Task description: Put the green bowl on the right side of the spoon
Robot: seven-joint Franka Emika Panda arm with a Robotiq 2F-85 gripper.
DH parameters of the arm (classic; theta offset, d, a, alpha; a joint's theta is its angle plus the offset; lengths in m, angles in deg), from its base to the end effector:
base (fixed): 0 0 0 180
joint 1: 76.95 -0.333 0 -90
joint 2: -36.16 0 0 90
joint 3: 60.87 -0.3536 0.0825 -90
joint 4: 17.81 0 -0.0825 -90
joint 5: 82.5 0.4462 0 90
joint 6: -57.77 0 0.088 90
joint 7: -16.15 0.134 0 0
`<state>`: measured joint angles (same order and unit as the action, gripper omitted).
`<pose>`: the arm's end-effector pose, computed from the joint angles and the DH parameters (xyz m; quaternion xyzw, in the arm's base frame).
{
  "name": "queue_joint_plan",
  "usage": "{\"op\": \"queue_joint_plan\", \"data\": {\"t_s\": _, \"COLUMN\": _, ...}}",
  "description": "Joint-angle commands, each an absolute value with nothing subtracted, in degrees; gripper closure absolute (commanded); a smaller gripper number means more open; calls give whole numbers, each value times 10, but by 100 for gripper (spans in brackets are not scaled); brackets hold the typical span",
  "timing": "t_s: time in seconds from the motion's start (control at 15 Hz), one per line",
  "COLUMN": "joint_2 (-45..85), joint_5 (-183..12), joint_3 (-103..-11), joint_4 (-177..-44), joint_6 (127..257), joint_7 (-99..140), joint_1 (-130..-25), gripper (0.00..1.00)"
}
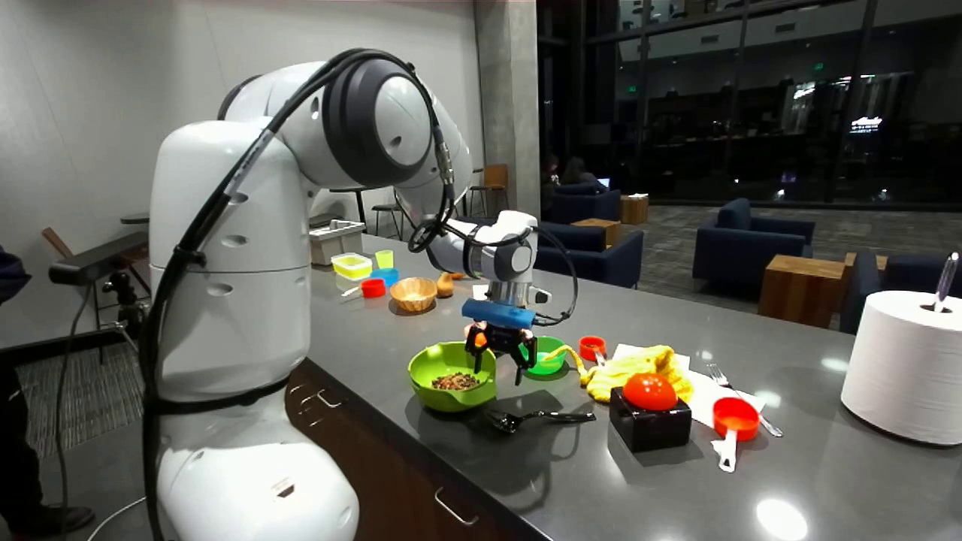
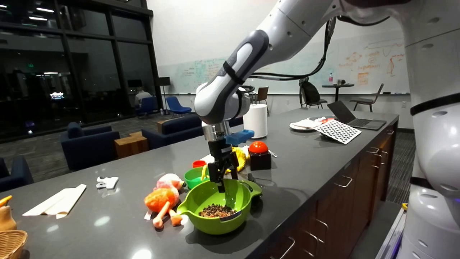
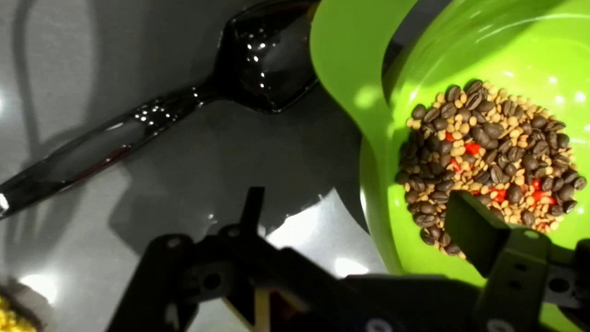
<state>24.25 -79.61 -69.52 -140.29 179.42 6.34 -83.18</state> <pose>0.5661 0.1544 0.2602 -0.9735 -0.1973 0.1114 0.0306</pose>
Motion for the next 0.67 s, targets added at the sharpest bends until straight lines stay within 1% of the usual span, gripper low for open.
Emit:
{"op": "queue_joint_plan", "data": {"t_s": 0.0, "joint_2": 218, "joint_5": -762, "joint_3": -693, "joint_4": -1393, "joint_6": 1788, "joint_7": 42, "joint_1": -821, "gripper": 26}}
{"op": "queue_joint_plan", "data": {"t_s": 0.13, "joint_2": 209, "joint_5": -749, "joint_3": -694, "joint_4": -1392, "joint_6": 1785, "joint_7": 36, "joint_1": -816, "gripper": 39}}
{"op": "queue_joint_plan", "data": {"t_s": 0.2, "joint_2": 206, "joint_5": -745, "joint_3": -694, "joint_4": -1392, "joint_6": 1785, "joint_7": 35, "joint_1": -814, "gripper": 48}}
{"op": "queue_joint_plan", "data": {"t_s": 0.33, "joint_2": 203, "joint_5": -739, "joint_3": -694, "joint_4": -1392, "joint_6": 1783, "joint_7": 35, "joint_1": -812, "gripper": 63}}
{"op": "queue_joint_plan", "data": {"t_s": 0.4, "joint_2": 203, "joint_5": -739, "joint_3": -694, "joint_4": -1393, "joint_6": 1783, "joint_7": 37, "joint_1": -812, "gripper": 73}}
{"op": "queue_joint_plan", "data": {"t_s": 0.6, "joint_2": 214, "joint_5": -748, "joint_3": -695, "joint_4": -1396, "joint_6": 1779, "joint_7": 47, "joint_1": -818, "gripper": 94}}
